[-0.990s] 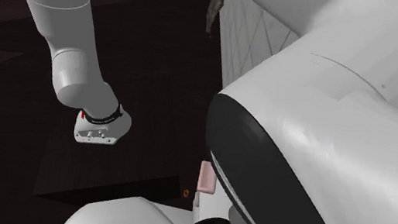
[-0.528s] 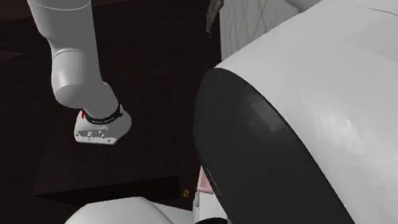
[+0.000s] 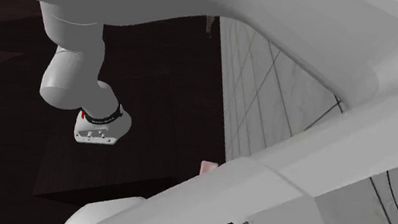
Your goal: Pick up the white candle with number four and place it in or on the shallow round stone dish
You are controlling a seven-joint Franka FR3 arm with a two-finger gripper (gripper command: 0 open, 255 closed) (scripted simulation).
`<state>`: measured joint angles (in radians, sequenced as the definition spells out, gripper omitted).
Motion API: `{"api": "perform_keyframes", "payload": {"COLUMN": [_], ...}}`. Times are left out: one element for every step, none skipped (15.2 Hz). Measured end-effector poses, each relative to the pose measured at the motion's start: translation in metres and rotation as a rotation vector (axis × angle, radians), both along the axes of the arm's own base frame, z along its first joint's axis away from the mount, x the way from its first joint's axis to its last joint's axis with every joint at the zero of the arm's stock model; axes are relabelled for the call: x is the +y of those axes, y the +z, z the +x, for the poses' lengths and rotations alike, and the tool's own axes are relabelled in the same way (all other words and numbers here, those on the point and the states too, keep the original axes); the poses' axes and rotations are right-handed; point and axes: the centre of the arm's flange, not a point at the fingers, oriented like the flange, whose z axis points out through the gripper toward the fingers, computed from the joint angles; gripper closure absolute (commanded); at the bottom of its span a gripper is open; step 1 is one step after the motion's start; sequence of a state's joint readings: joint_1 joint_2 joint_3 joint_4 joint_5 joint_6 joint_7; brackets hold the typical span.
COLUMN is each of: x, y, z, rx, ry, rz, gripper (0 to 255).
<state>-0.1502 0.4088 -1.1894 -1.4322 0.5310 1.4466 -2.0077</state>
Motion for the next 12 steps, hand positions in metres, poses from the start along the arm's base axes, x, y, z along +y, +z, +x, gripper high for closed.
{"api": "perform_keyframes", "payload": {"x": [-0.011,-0.016,-0.019,-0.021,-0.023,-0.023,-0.023,-0.022,-0.023,-0.024,-0.024,-0.023], "y": [0.005,0.004,-0.001,-0.005,-0.01,-0.015,-0.021,-0.026,-0.031,-0.036,-0.041,-0.046], "z": [-0.012,-0.017,-0.021,-0.023,-0.024,-0.026,-0.025,-0.025,-0.025,-0.027,-0.027,-0.027], "rx": [0.0,0.0,0.0,0.0,-0.001,0.0,-0.001,-0.001,-0.001,-0.001,-0.001,-0.001], "ry": [0.0,-0.001,-0.001,0.0,0.0,0.0,0.0,0.001,0.001,0.001,0.001,0.001], "rz": [0.0,0.0,0.0,0.001,0.001,0.001,0.001,0.001,0.001,0.001,0.001,0.001], "gripper": [255,255,255,255,255,255,255,255,255,255,255,255]}}
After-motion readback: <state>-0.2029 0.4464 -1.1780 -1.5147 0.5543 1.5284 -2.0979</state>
